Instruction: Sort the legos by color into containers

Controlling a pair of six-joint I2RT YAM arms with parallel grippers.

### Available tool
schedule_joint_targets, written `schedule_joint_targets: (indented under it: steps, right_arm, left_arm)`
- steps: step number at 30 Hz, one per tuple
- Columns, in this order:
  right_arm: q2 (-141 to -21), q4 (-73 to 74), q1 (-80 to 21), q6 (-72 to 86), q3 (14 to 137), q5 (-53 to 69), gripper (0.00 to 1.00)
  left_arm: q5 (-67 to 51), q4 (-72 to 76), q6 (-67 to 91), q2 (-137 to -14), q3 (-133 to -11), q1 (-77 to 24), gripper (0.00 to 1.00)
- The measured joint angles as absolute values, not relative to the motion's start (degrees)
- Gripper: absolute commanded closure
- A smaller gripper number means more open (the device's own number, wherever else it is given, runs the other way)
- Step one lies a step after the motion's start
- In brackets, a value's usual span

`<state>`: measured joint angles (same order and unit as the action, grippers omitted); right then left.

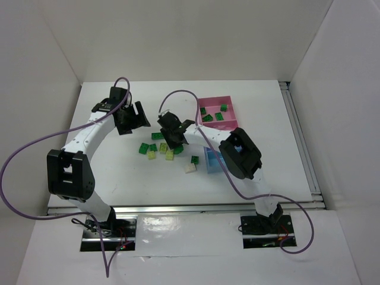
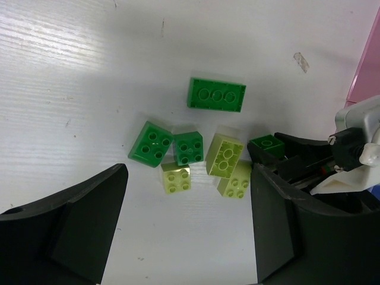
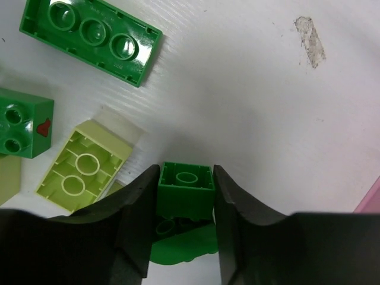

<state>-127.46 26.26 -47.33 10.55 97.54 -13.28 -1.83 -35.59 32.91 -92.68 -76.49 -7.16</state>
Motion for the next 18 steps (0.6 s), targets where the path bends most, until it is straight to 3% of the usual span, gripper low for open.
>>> schedule_joint_targets:
  steps: [12,18]
  right_arm:
    - [-125.03,25.78,-46.28,10.5,97.47,-18.65,0.6]
    - [-118.56,22.41,-38.89,12.95,97.3,-22.9,0.6]
  left_arm:
    - [-4.1,-35.59,32.42,-94.39,-76.51,-7.16,0.07]
    - [-3.18,-37.19,31.53,-100.14,-76.47,-7.22,0.07]
